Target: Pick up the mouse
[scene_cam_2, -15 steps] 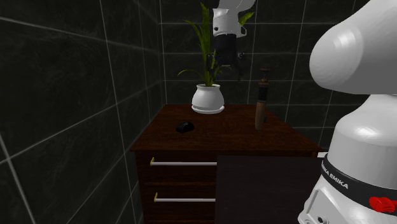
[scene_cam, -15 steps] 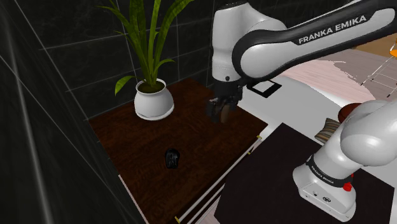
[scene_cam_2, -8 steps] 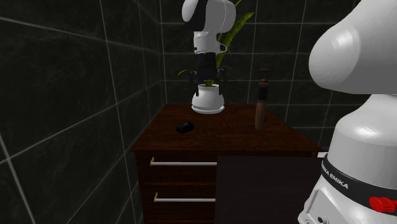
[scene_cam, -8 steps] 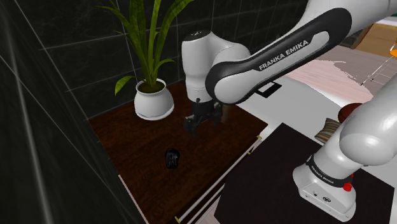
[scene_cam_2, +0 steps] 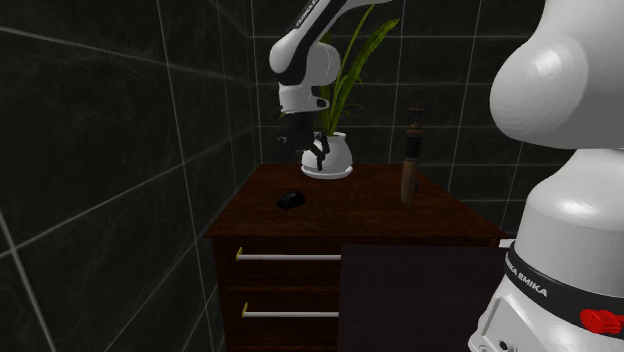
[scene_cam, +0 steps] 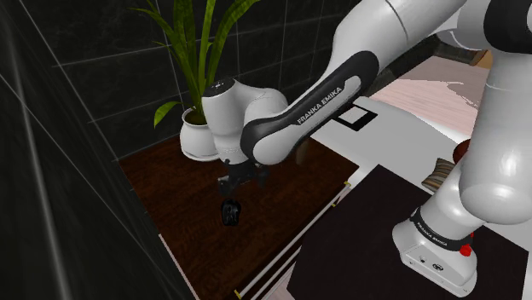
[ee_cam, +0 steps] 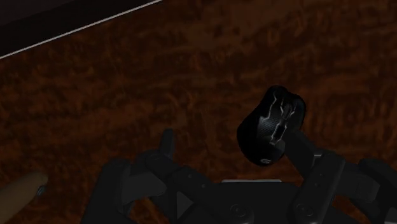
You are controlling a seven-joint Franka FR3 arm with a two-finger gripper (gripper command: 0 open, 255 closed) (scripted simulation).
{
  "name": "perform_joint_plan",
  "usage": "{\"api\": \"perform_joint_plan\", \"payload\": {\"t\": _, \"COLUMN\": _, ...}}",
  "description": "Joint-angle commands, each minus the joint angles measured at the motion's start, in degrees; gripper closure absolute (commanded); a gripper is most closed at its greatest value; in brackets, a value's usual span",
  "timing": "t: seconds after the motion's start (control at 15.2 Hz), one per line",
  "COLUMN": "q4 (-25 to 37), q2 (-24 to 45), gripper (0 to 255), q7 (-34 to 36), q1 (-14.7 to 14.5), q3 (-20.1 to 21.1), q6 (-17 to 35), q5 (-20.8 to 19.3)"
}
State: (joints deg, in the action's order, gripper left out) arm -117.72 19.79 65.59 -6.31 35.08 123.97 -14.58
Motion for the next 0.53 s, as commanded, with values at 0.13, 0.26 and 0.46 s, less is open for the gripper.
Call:
{"api": "perform_joint_plan", "payload": {"t": 0.13, "q4": 9.55, "q2": 10.78, "gripper": 0, "q7": 7.51, "q1": -5.71, "q3": -3.47, "q6": -1.29, "q5": -5.35}}
{"api": "perform_joint_plan", "payload": {"t": 0.26, "q4": 14.74, "q2": 15.70, "gripper": 0, "q7": 10.03, "q1": -8.35, "q3": -5.19, "q6": -2.33, "q5": -6.93}}
{"api": "perform_joint_plan", "payload": {"t": 0.46, "q4": 14.91, "q2": 16.89, "gripper": 0, "q7": 10.40, "q1": -8.79, "q3": -5.74, "q6": -1.38, "q5": -7.49}}
